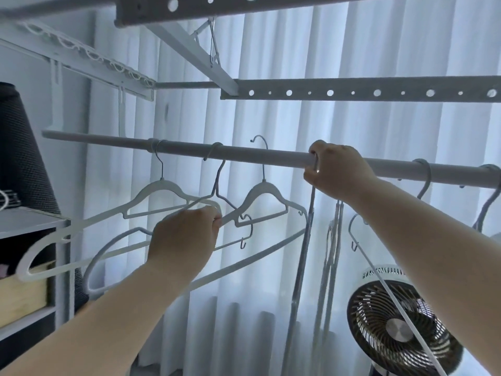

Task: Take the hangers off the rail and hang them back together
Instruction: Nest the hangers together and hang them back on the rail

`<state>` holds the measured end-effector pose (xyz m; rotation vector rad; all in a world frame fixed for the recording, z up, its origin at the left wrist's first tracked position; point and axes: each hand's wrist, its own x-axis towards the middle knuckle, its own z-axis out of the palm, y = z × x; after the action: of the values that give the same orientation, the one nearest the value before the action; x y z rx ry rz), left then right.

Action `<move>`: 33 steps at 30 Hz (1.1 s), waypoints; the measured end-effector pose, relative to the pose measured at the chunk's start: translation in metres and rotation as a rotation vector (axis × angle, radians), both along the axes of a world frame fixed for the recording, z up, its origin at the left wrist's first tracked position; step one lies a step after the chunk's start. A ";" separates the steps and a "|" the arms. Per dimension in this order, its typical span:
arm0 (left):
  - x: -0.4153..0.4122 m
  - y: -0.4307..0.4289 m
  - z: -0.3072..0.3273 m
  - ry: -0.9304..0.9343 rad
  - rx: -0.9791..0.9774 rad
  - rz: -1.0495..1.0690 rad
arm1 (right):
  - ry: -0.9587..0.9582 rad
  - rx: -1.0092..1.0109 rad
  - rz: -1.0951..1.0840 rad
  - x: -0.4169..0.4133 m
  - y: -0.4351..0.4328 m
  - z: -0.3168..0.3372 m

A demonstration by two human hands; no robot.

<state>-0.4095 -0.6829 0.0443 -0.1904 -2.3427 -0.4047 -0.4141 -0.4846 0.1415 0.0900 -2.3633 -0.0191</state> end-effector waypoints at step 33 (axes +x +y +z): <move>0.126 -0.103 -0.106 -0.012 0.204 -0.122 | -0.546 -0.372 0.658 0.060 -0.076 -0.051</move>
<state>-0.2837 -0.7863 -0.0614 -0.2335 -2.2900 -0.7022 -0.3544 -0.5611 0.0901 0.7638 -2.7026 0.8518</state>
